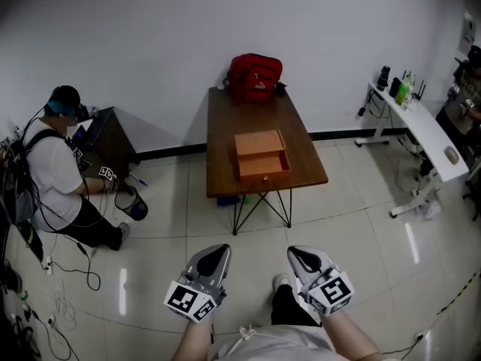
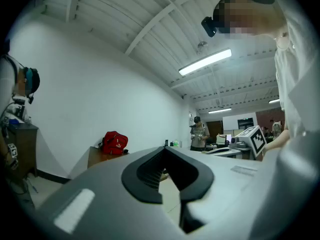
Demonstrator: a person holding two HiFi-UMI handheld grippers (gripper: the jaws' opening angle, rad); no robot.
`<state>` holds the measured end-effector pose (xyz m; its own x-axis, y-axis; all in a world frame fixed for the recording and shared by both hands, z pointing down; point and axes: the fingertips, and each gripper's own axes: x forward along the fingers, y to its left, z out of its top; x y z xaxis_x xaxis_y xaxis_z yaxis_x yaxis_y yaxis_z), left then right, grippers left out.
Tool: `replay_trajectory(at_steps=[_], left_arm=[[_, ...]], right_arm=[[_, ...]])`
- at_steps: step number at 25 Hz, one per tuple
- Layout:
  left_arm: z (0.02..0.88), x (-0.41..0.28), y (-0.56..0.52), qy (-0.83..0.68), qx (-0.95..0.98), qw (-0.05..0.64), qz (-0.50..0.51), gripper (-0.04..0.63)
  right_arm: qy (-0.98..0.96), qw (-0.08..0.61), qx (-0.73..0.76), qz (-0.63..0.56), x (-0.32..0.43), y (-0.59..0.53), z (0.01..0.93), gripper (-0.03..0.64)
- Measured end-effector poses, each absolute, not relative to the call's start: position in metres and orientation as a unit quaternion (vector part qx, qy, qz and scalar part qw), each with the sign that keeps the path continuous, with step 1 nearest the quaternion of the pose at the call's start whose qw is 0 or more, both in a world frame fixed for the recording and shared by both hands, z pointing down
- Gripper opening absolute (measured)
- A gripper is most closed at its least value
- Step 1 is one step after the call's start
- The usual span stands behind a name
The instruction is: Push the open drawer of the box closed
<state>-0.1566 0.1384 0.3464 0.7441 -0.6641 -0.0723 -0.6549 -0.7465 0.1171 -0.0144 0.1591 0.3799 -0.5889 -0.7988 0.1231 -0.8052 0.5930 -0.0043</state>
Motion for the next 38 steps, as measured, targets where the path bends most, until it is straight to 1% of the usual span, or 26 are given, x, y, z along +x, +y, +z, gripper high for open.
replay_trajectory(at_steps=[6, 10, 16, 21, 25, 27, 30, 34, 38], left_arm=[[0.358, -0.151, 0.068, -0.394, 0.918, 0.029, -0.046, 0.005], [0.359, -0.141, -0.003, -0.414, 0.908, 0.04, -0.051, 0.005], [0.366, -0.105, -0.115, -0.429, 0.9, 0.056, -0.041, 0.005], [0.395, -0.087, -0.164, -0.44, 0.893, 0.091, -0.016, 0.005], [0.425, -0.075, -0.188, -0.445, 0.884, 0.142, 0.005, 0.005], [0.437, -0.067, -0.203, -0.441, 0.883, 0.162, 0.006, 0.005], [0.455, -0.056, -0.219, -0.426, 0.888, 0.17, 0.014, 0.005], [0.491, -0.04, -0.227, -0.401, 0.9, 0.164, 0.048, 0.005], [0.534, -0.029, -0.237, -0.396, 0.897, 0.176, 0.09, 0.011]], right_arm=[[-0.886, 0.044, 0.46, 0.037, 0.026, 0.086, 0.398, 0.008], [-0.891, 0.028, 0.451, 0.042, 0.047, 0.013, 0.394, 0.008], [-0.899, 0.045, 0.433, 0.05, 0.083, -0.104, 0.398, 0.008], [-0.892, 0.078, 0.442, 0.064, 0.1, -0.176, 0.418, 0.008], [-0.893, 0.077, 0.434, 0.088, 0.099, -0.203, 0.439, 0.008], [-0.891, 0.088, 0.434, 0.101, 0.098, -0.213, 0.454, 0.008], [-0.885, 0.122, 0.432, 0.127, 0.09, -0.225, 0.483, 0.008], [-0.885, 0.134, 0.416, 0.16, 0.082, -0.235, 0.516, 0.008], [-0.876, 0.162, 0.415, 0.188, 0.084, -0.245, 0.549, 0.008]])
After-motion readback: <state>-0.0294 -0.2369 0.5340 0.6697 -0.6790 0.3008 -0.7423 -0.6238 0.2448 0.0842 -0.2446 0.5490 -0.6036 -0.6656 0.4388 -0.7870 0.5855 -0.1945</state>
